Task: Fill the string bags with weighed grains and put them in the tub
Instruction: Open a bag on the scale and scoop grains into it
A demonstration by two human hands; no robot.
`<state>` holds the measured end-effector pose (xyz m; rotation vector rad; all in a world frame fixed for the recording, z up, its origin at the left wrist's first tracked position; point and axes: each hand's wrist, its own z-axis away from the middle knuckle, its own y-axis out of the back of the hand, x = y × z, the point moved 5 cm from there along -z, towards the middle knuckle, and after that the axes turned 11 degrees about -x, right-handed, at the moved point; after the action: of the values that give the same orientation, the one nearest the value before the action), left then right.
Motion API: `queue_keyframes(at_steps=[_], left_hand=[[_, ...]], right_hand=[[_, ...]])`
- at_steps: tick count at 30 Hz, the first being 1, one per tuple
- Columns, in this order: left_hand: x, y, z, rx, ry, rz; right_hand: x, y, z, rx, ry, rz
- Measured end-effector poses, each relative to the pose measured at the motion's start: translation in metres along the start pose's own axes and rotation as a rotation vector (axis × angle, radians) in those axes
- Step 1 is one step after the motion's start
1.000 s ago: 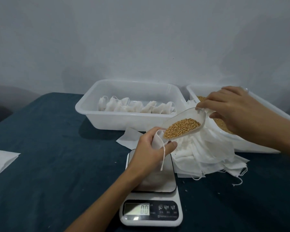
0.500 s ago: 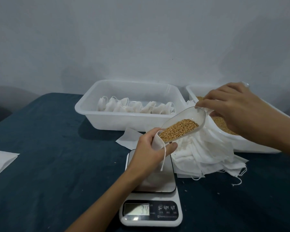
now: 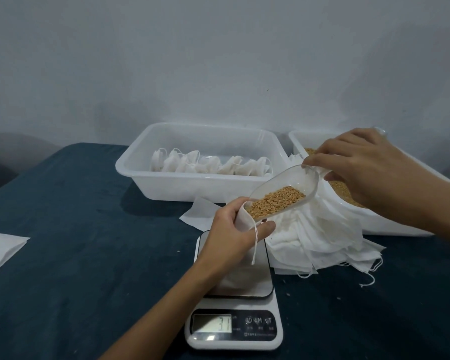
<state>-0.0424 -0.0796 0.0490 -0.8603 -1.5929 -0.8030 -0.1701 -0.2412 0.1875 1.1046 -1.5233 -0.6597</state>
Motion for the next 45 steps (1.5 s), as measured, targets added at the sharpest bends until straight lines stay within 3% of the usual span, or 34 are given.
queue_keyframes(at_steps=[45], left_hand=[[0.0004,0.0060,-0.0026,0.044,-0.038,-0.100]], right_hand=[[-0.0075,0.0000,-0.0035,0.013,-0.011,-0.006]])
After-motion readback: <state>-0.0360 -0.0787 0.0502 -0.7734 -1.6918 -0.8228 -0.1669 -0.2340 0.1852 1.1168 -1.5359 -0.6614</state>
